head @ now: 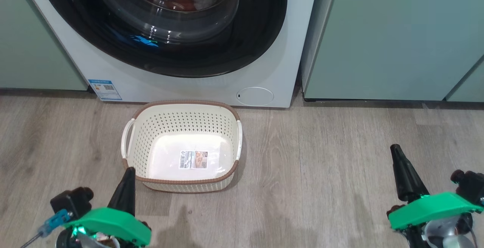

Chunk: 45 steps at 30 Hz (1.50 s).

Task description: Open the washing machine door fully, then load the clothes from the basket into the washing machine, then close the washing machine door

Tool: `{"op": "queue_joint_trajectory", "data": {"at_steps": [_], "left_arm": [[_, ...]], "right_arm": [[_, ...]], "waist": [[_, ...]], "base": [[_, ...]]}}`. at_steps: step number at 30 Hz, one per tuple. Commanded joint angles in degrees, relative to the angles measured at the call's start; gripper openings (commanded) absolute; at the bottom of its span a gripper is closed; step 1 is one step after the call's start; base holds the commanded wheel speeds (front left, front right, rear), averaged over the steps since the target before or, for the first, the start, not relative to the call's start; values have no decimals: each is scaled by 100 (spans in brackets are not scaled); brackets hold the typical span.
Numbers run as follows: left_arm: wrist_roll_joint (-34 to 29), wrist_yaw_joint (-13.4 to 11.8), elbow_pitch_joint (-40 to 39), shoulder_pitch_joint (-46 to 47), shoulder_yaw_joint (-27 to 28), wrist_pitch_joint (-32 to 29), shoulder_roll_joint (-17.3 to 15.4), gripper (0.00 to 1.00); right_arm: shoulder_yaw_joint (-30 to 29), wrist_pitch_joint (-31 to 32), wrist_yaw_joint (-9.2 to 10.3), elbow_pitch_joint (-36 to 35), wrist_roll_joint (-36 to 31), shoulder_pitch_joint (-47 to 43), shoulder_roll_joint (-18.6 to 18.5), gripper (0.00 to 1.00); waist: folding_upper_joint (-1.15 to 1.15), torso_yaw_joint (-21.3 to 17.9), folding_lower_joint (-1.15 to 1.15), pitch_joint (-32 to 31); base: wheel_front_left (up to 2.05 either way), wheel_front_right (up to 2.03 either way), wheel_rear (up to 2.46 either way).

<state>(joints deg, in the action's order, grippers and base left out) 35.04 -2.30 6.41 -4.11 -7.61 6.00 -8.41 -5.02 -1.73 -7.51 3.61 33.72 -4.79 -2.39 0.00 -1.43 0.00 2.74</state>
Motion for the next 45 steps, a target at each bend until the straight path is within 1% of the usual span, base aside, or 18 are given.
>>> {"op": "queue_joint_trajectory", "data": {"at_steps": [1,45], "left_arm": [[202,47,-146,317,128,-45,-20,0],[2889,485,270,640,620,-521,169,0]], "right_arm": [[45,24,1,-138,218,306,-111,0],[66,308,1,410,2960,668,-163,0]], "waist": [[0,3,0,-5],[0,69,0,-123]], "base": [[0,0,0],[0,0,0]]}}
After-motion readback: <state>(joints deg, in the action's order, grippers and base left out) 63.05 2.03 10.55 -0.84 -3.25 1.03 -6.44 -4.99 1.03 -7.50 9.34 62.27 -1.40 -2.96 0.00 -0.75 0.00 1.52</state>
